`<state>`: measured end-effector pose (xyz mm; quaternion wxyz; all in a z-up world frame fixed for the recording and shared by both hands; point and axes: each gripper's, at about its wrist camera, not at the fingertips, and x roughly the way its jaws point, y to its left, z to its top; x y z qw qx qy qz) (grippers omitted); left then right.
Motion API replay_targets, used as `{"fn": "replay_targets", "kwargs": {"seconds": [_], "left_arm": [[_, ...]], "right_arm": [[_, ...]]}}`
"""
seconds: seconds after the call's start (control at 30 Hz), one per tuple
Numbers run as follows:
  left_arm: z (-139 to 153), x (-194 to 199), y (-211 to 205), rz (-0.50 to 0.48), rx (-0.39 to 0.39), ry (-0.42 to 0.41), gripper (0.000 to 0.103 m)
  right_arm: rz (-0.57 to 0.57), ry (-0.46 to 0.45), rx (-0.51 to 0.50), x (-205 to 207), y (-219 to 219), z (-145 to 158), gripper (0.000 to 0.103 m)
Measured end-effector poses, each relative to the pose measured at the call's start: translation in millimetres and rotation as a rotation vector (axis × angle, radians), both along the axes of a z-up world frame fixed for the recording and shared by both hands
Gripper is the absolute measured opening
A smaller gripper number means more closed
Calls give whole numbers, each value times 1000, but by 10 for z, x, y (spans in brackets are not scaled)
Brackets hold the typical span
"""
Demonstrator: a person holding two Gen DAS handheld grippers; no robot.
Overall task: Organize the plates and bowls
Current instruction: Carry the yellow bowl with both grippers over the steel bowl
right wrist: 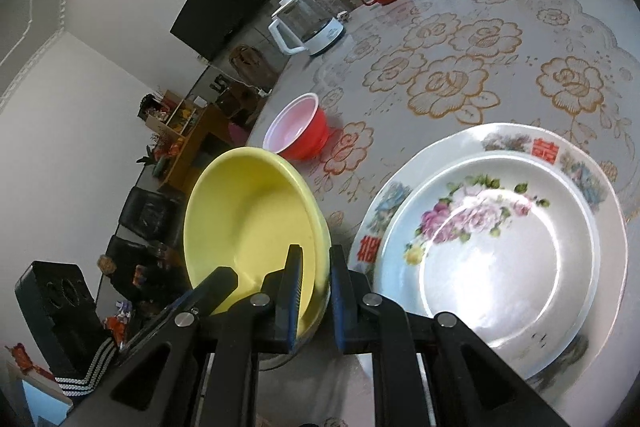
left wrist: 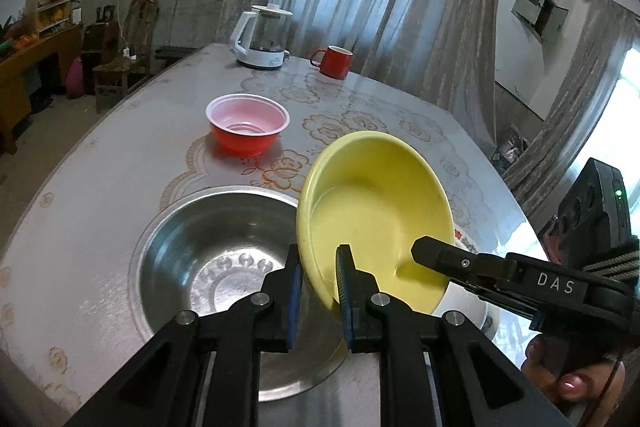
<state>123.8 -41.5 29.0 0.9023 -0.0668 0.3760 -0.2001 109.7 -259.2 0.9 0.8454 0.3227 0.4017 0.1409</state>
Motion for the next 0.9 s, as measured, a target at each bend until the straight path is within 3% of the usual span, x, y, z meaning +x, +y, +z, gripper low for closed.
{"fn": "replay_targets", "kwargs": {"seconds": [0.53, 0.9], "left_arm": [[-64, -181, 378, 51, -16, 2, 16], [-250, -127, 553, 88, 37, 27, 16]], "right_arm": [[68, 18, -16, -40, 391, -64, 13], [132, 66, -90, 104, 704, -190, 15]]}}
